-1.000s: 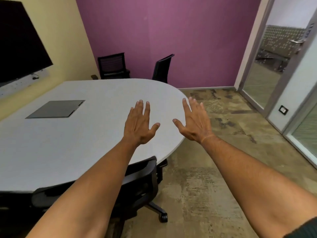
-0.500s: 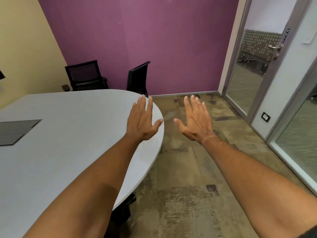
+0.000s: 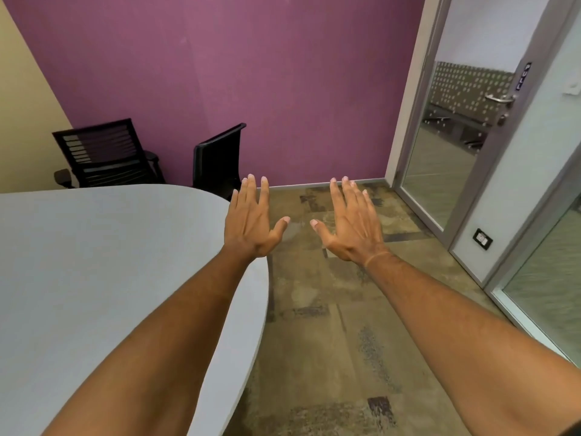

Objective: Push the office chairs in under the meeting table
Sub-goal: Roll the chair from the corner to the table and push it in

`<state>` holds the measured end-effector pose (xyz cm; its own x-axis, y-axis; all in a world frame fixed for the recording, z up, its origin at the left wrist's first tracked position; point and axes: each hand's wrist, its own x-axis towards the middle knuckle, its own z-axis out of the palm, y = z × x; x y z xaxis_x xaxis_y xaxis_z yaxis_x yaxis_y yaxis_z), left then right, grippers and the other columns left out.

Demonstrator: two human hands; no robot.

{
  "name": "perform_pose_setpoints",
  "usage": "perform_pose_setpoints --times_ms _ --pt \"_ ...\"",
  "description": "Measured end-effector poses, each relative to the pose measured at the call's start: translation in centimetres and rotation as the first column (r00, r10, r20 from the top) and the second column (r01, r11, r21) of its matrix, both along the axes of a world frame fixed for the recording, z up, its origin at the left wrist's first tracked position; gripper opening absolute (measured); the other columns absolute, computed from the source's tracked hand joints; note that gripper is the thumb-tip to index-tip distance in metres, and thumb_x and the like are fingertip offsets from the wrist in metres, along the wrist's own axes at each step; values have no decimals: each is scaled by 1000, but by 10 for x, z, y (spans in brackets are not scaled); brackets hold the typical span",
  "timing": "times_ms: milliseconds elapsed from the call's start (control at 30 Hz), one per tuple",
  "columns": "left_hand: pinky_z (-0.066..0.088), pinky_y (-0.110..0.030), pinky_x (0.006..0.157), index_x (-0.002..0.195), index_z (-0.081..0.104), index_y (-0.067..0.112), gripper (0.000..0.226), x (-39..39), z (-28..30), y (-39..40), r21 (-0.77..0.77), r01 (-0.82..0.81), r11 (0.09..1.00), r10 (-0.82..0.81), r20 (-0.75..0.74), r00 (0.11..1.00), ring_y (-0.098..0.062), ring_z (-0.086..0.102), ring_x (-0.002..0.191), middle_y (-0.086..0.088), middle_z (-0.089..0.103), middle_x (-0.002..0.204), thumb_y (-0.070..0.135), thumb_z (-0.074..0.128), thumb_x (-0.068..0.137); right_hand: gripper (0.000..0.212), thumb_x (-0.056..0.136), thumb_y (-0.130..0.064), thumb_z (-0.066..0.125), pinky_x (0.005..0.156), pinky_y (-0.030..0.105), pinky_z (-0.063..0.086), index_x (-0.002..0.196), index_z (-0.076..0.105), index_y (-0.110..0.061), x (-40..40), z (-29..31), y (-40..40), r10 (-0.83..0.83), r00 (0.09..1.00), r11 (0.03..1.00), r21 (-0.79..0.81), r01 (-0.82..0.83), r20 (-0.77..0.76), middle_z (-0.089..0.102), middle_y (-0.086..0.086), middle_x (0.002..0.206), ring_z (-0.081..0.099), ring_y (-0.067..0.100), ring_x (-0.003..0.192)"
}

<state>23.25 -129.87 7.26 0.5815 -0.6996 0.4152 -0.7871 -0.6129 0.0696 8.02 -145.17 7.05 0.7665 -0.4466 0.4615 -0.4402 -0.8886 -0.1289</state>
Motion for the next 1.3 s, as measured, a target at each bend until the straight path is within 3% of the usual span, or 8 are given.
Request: perform_pose_setpoints --times_ms 200,400,800,1067,1300 --pt "2 -45 121 155 -1 12 89 82 0 -87 44 -2 999 3 -6 1000 -32 -2 150 -17 0 163 65 33 91 92 86 -66 31 121 47 5 154 4 -11 84 -3 -90 3 1000 1000 22 -3 -13 10 19 161 7 29 149" --pt "1 -45 120 155 1 11 92 166 -7 -167 63 -37 997 37 -10 999 -31 -2 150 -18 2 162 67 26 86 92 85 -67 30 121 48 8 154 5 -12 174 -11 -183 44 999 998 46 -43 -12 11 19 161 8 30 149" --pt "4 -45 121 155 0 11 93 337 -25 -324 58 -287 956 290 -54 956 -30 0 150 -19 3 162 66 28 86 92 85 -66 31 122 46 6 155 4 -12 387 -23 -381 269 961 961 81 -263 -65 9 19 161 7 30 149" --pt "5 -44 121 155 1 11 91 454 -40 -359 82 -451 889 457 -85 886 -30 1 150 -18 5 162 64 36 90 92 84 -66 29 121 47 9 154 7 -11 534 -39 -433 422 903 904 115 -413 -77 14 19 160 10 30 149" --pt "12 -44 121 154 6 7 89 594 -67 -377 43 -549 835 548 -157 822 -33 7 149 -20 11 160 58 42 91 90 87 -66 30 121 43 2 154 2 -13 690 -59 -463 512 849 858 119 -500 -128 8 17 162 5 28 149"
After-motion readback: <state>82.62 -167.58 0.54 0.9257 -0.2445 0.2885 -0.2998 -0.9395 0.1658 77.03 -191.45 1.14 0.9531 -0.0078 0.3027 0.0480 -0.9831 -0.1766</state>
